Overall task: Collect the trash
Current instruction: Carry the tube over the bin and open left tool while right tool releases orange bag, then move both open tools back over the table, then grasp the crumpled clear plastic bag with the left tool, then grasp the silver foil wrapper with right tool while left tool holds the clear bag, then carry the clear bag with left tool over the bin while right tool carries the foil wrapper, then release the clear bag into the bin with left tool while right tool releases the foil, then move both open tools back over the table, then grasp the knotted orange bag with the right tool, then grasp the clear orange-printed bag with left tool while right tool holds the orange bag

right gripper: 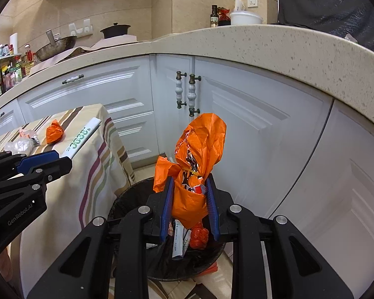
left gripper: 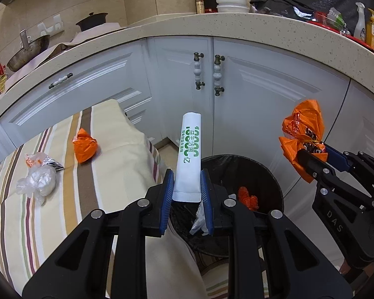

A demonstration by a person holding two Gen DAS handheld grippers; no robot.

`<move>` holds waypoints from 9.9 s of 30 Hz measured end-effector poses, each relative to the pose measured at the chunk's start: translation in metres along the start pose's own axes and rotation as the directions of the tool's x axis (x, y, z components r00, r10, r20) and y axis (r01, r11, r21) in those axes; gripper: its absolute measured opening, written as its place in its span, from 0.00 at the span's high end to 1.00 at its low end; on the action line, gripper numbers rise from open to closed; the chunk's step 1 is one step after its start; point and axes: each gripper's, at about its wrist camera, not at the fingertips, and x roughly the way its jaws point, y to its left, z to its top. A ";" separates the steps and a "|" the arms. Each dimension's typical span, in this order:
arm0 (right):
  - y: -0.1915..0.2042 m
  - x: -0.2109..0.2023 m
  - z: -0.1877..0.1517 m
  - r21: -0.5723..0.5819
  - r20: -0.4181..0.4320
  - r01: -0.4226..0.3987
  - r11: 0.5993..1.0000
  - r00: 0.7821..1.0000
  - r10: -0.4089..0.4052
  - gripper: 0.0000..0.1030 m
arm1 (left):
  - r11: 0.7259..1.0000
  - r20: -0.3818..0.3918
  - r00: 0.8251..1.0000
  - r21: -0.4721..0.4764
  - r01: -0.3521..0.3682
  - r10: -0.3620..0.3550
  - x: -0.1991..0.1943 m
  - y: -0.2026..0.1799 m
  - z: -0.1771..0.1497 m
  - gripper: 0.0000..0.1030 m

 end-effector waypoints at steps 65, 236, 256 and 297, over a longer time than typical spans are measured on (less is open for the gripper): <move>0.156 0.022 0.042 -0.187 -0.035 -0.266 0.946 0.964 0.264 0.45 | 0.911 -0.082 0.962 -0.309 -0.275 0.262 -0.012 0.215 -0.034 0.25; 0.034 -0.002 0.023 -0.015 -0.015 -0.046 0.999 0.999 0.045 0.50 | 0.984 0.012 0.996 -0.158 -0.082 0.085 -0.020 0.074 -0.007 0.34; 0.179 0.041 0.063 -0.147 -0.044 -0.321 0.935 0.947 0.318 0.42 | 0.834 -0.109 0.923 -0.398 -0.382 0.370 -0.047 0.256 -0.059 0.31; 0.221 0.119 0.098 -0.175 -0.174 -0.414 0.893 0.906 0.386 0.60 | 0.868 -0.150 0.938 -0.358 -0.345 0.311 0.035 0.274 -0.010 0.26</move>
